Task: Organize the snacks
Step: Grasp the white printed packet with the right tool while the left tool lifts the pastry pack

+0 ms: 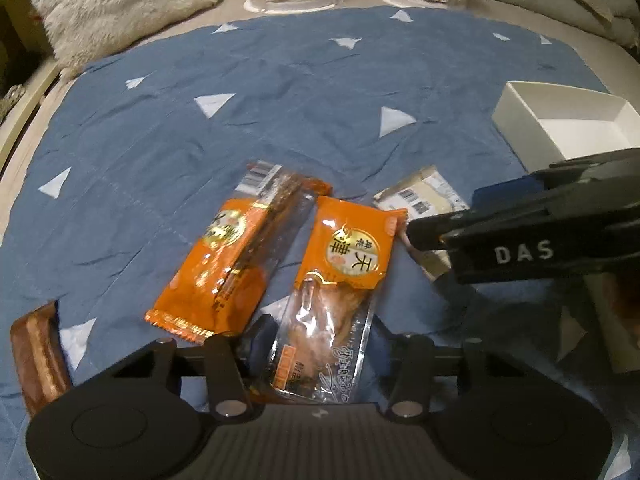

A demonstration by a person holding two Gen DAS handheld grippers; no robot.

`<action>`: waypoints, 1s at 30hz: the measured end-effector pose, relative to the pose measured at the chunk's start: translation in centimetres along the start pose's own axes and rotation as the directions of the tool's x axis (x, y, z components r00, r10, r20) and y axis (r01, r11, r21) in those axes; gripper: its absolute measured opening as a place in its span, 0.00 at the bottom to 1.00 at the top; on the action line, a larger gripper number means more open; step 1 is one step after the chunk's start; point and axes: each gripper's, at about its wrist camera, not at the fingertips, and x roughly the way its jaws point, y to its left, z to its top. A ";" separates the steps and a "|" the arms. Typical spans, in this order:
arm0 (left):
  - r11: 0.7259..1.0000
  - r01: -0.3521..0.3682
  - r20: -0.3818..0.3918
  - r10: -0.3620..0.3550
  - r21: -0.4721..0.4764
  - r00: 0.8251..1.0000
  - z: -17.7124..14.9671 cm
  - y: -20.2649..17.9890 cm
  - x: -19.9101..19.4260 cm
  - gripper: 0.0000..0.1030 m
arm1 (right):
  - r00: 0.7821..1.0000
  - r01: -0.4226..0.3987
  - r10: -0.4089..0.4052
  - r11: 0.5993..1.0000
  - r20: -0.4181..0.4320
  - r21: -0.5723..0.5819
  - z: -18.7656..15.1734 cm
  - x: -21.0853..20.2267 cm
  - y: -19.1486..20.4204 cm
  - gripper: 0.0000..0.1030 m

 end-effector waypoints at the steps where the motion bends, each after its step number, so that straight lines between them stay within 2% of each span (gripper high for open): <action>1: 1.000 0.000 -0.005 0.000 -0.007 1.000 -0.2 0.2 0.0 0.49 | 1.000 -0.006 0.006 1.000 0.003 -0.007 0.0 0.3 0.2 0.70; 5: 1.000 0.010 -0.016 -0.011 -0.028 1.000 -1.1 0.9 -0.3 0.49 | 1.000 -0.027 0.027 0.999 -0.001 -0.024 0.2 1.1 0.6 0.70; 8: 0.999 0.033 -0.032 -0.034 -0.023 0.999 -1.5 0.9 -0.6 0.50 | 1.000 0.013 -0.014 0.997 -0.021 -0.071 0.0 1.8 1.3 0.66; 13: 0.997 0.067 -0.062 -0.070 -0.037 0.996 -1.5 0.5 -1.0 0.50 | 0.999 0.022 -0.027 0.993 -0.047 -0.113 -0.5 1.0 1.7 0.62; 16: 0.996 0.079 -0.057 -0.081 -0.046 0.995 -1.4 0.3 -1.0 0.55 | 0.997 0.017 -0.027 0.992 -0.072 -0.128 -1.1 0.2 1.6 0.62; 24: 0.998 0.052 -0.040 -0.054 -0.046 0.998 -1.1 0.3 -0.5 0.55 | 0.992 -0.003 -0.024 0.977 -0.120 -0.215 -4.2 -2.3 1.5 0.61; 30: 1.000 0.010 -0.067 -0.009 0.012 0.998 -0.7 -0.9 0.3 0.53 | 0.991 0.003 -0.036 0.970 -0.132 -0.245 -5.5 -2.5 1.7 0.63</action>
